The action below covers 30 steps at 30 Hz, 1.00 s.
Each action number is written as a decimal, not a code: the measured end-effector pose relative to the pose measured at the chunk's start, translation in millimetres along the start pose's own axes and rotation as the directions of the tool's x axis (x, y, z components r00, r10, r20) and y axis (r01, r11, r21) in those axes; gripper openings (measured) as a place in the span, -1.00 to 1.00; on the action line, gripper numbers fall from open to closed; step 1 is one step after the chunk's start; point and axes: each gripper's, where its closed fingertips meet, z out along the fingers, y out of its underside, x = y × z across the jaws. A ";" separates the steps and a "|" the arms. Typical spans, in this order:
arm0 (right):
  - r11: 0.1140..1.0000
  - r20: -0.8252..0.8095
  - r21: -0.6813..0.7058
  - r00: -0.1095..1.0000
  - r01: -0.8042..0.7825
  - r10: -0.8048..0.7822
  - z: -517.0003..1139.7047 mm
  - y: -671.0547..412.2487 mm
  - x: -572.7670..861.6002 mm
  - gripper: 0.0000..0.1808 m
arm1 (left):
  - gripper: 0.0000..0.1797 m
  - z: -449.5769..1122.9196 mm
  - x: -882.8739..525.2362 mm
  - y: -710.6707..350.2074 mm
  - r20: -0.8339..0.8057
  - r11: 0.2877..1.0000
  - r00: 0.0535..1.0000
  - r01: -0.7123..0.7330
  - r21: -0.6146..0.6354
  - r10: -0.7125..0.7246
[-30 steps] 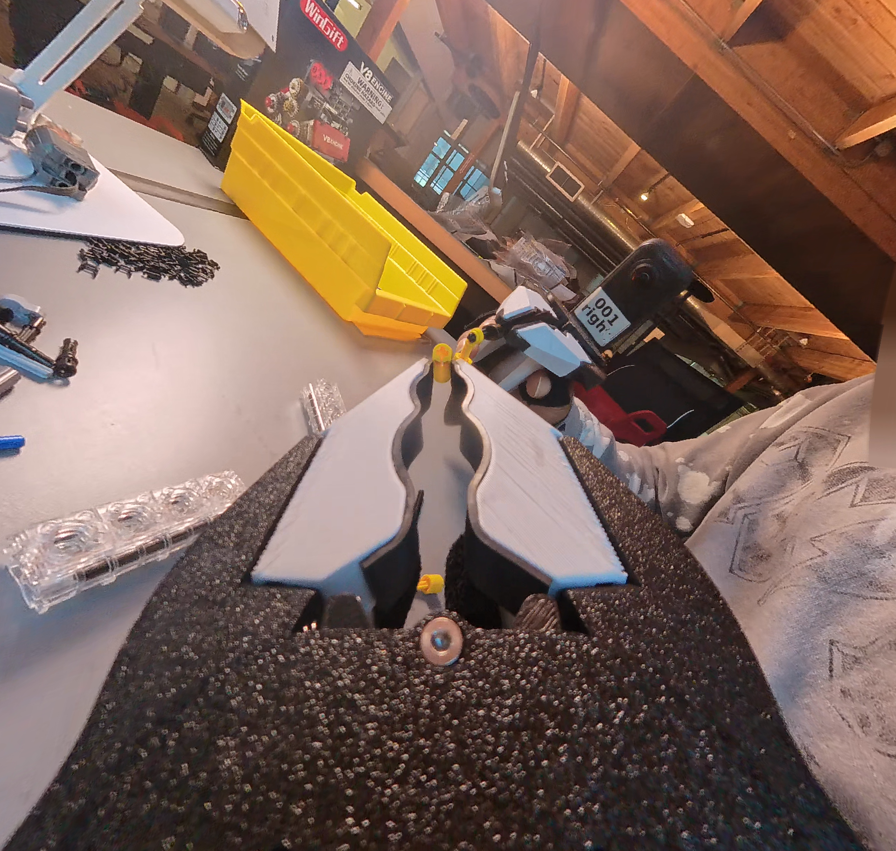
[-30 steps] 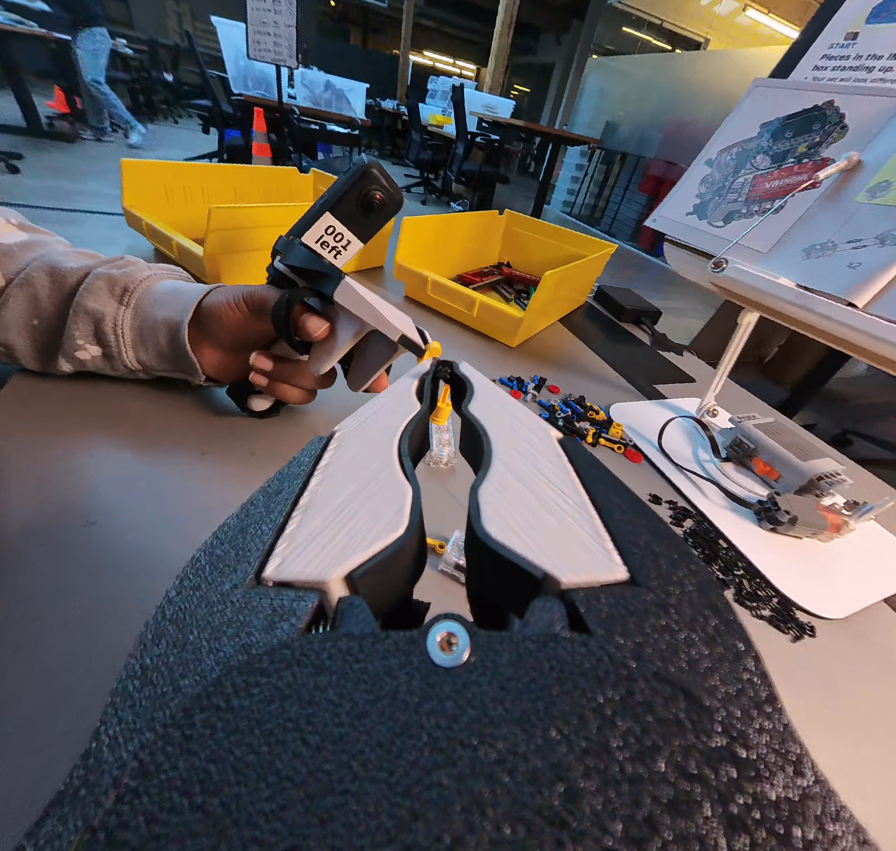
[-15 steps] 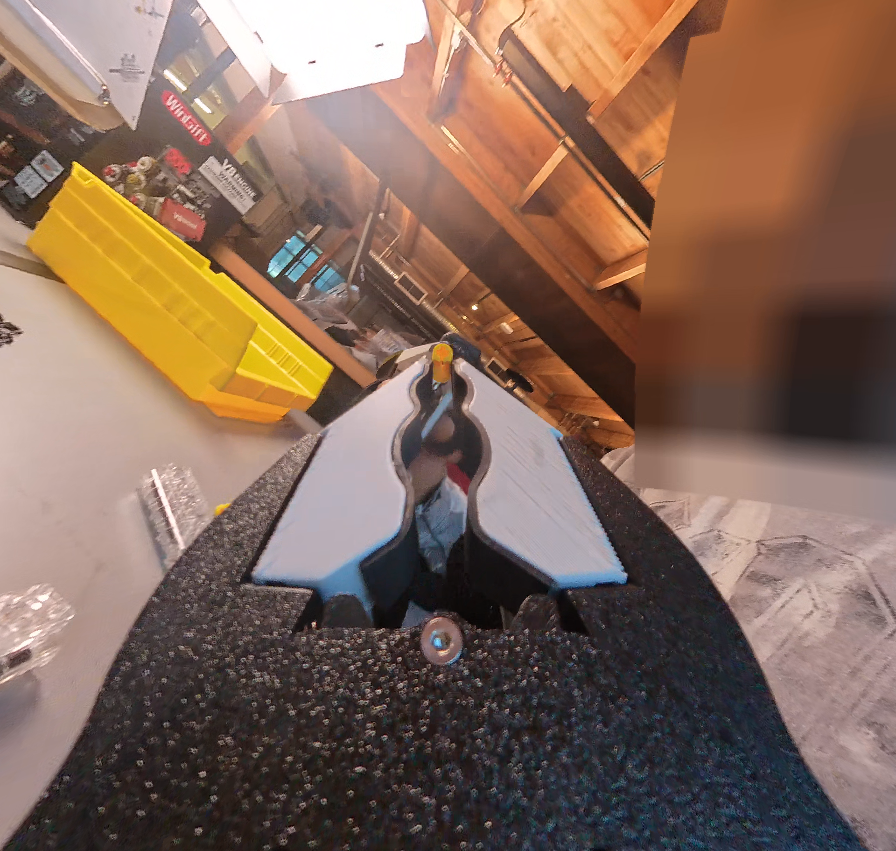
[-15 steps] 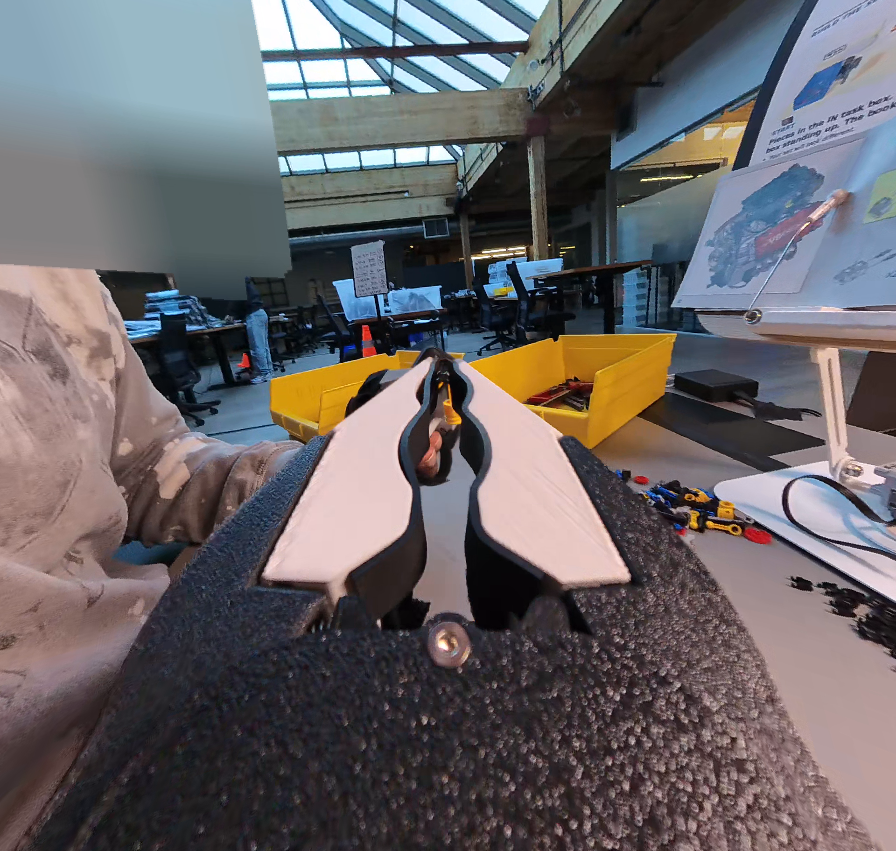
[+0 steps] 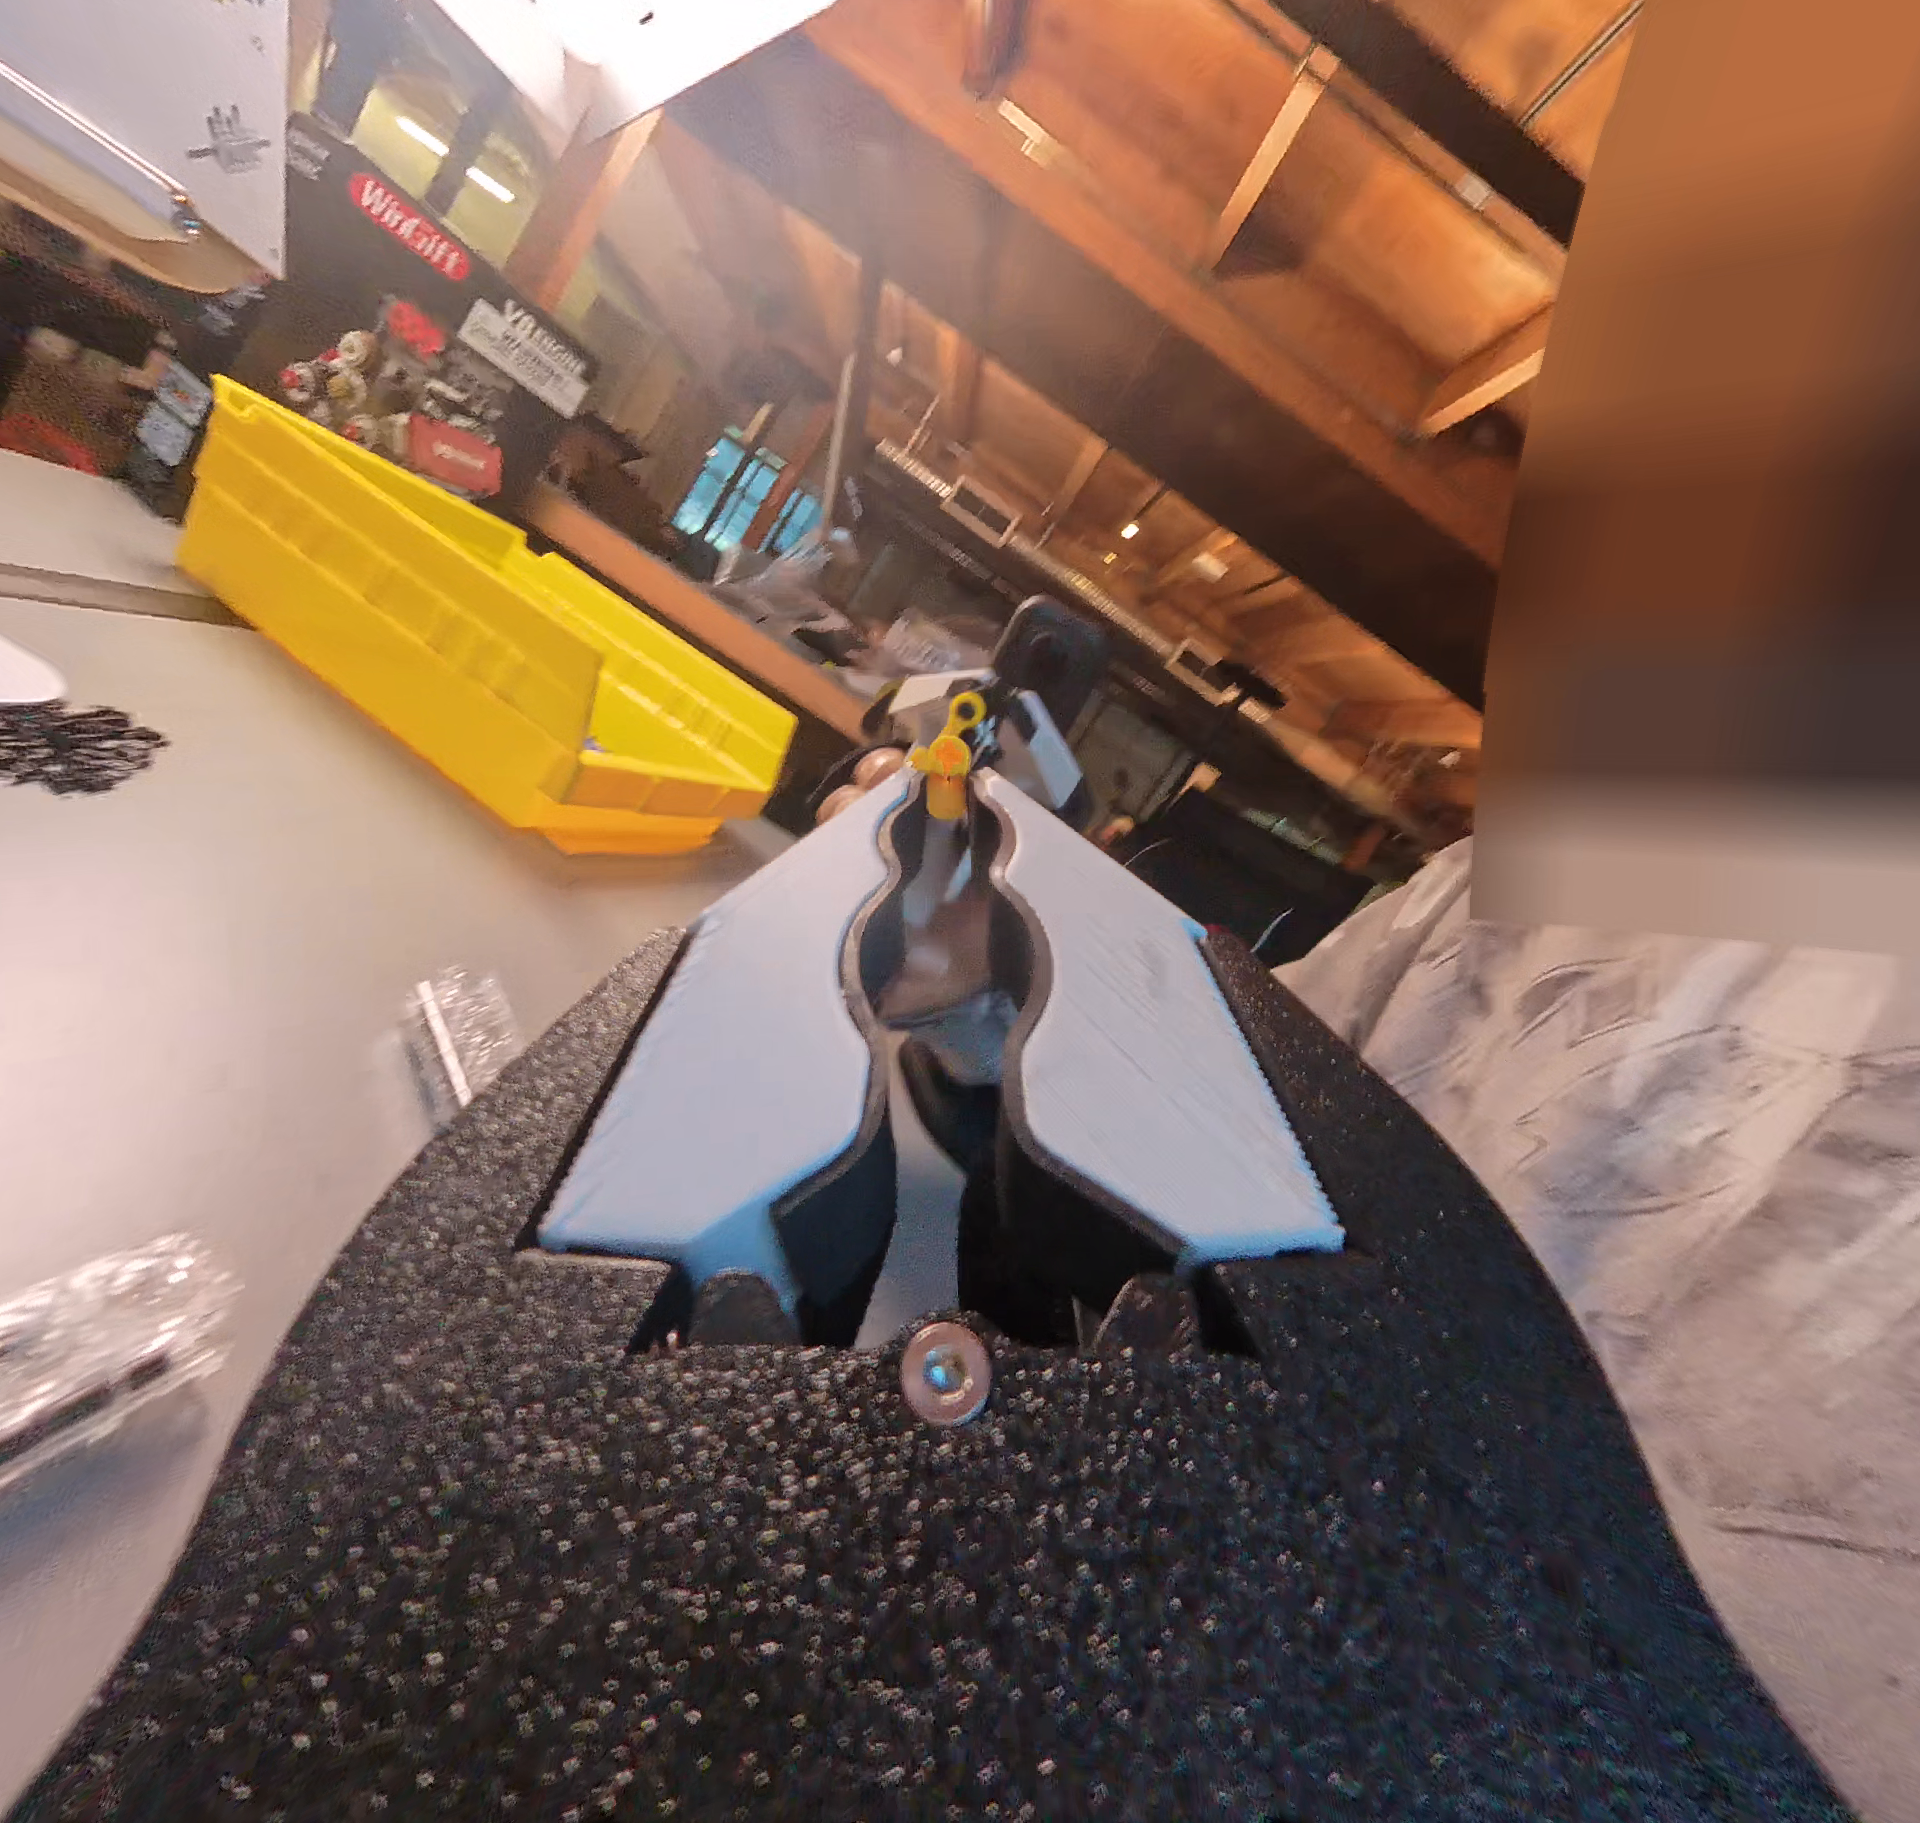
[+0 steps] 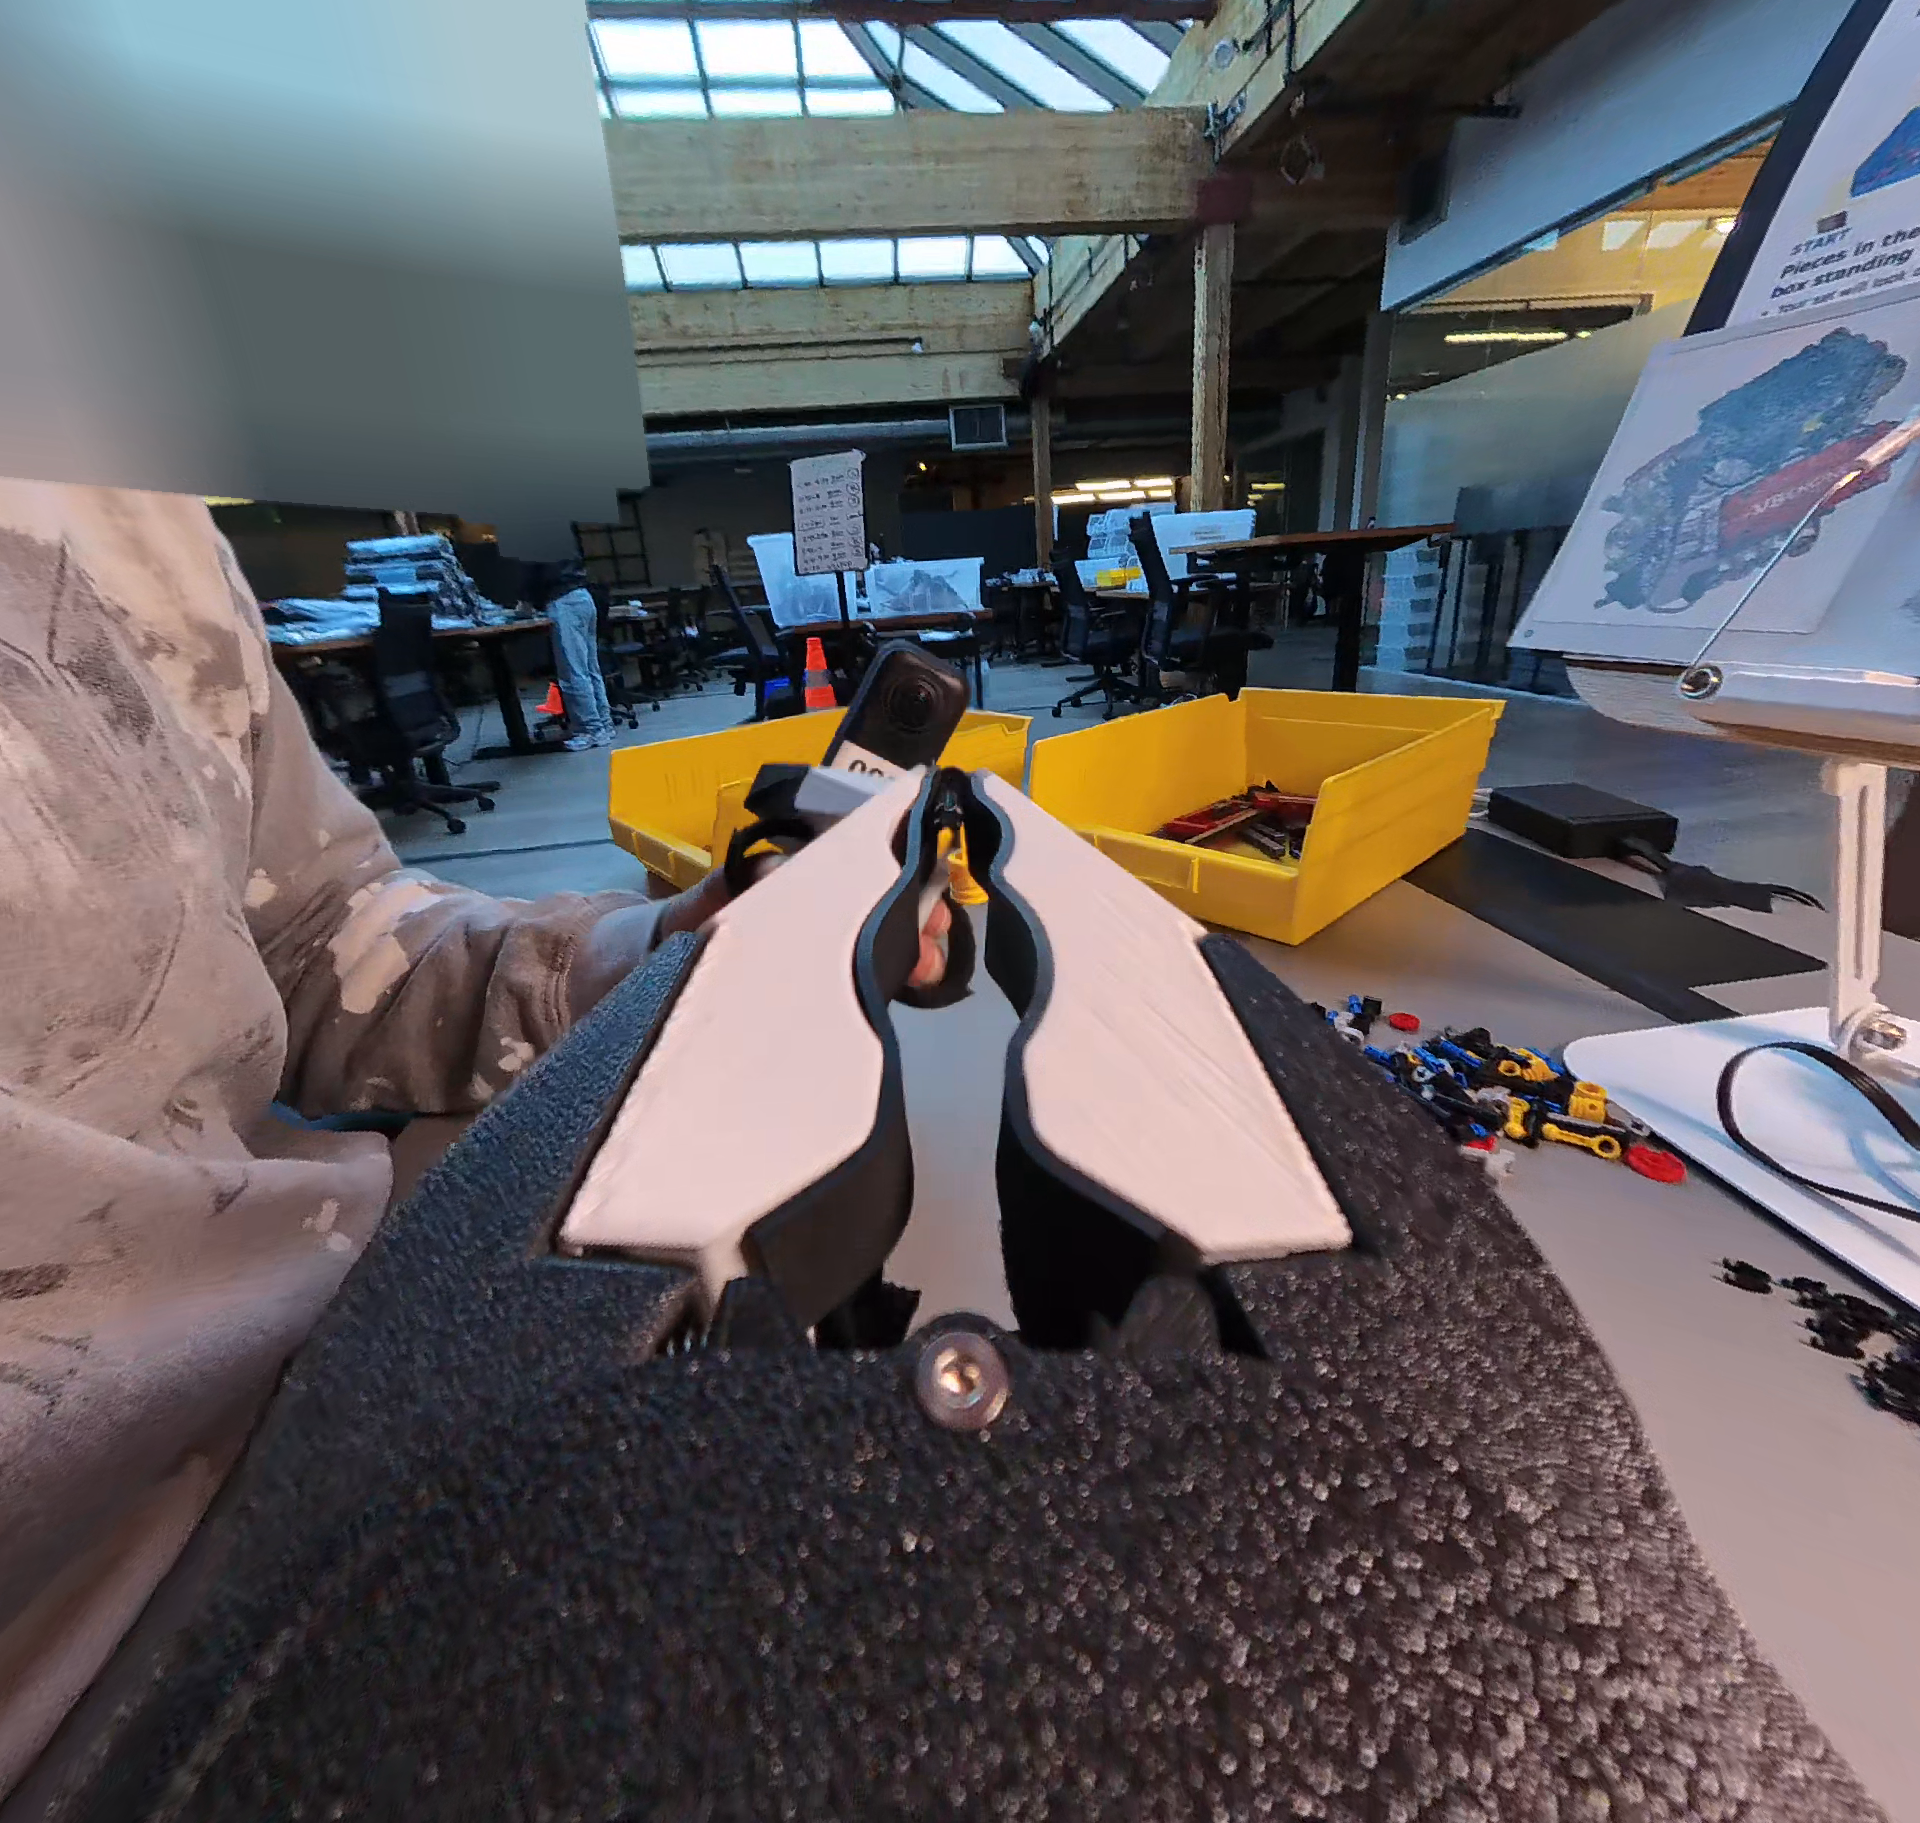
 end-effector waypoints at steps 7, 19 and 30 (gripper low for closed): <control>0.986 0.024 0.121 0.993 -0.116 0.114 -8.2 -16.2 5.7 -0.96 | -0.95 -15.2 -22.9 16.7 0.234 0.961 0.947 -0.169 -0.220 0.220; 0.988 0.052 0.054 0.988 -0.147 0.144 -13.8 -5.4 10.5 -0.97 | -0.94 -74.7 -80.5 111.5 0.290 0.516 0.776 -0.053 -0.855 0.561; 0.980 0.119 0.055 0.976 -0.191 0.184 -7.2 -1.3 -2.1 -0.97 | -0.80 -40.5 -49.7 71.1 0.264 0.711 0.836 -0.194 -0.676 0.480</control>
